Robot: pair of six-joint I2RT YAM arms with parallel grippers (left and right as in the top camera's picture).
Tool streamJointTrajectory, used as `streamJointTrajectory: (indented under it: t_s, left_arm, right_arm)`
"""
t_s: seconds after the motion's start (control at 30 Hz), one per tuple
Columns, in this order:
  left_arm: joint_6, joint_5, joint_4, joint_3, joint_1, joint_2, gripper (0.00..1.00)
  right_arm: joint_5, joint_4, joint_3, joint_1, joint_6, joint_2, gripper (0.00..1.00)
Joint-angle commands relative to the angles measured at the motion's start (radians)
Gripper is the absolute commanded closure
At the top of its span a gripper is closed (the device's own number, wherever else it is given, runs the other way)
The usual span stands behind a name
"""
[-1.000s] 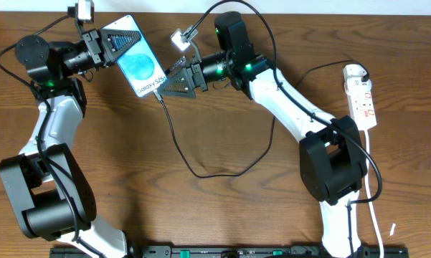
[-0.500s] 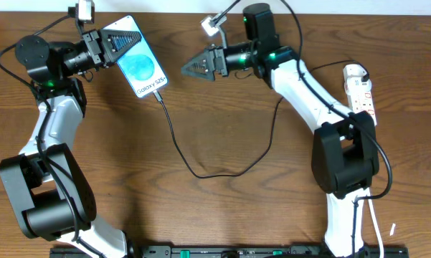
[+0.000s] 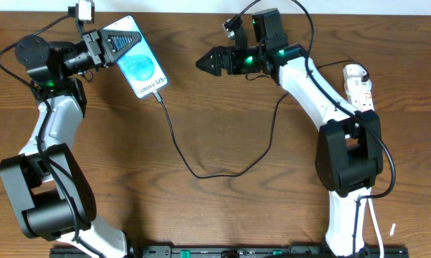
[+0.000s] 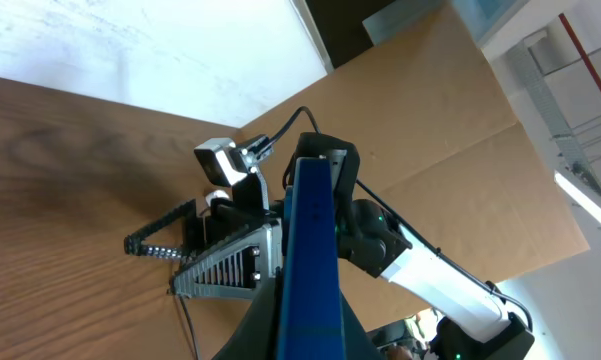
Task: Plug charger to phone and switch on socket
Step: 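Open the right gripper and pull it back from the phone, then lower the phone with the left gripper toward the table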
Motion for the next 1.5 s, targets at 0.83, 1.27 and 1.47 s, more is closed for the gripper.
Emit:
streamJointTrajectory:
  t_s: [0.83,1.27,1.47]
  left_arm:
    - [0.020,-0.095,-0.027,-0.008,0.003,0.320,0.93]
    - [0.236,-0.344,-0.441,-0.008,0.003,0.320,0.93]
    - [0.401,-0.370,-0.623,-0.008,0.003,0.320,0.93]
  right_arm:
    - [0.057,-0.007,0.012,-0.004,-0.026,0.007,0.01]
    - [0.057,-0.011,0.012,-0.004,-0.026,0.007,0.01]
    - [0.057,-0.010,0.012,-0.004,-0.026,0.007,0.01]
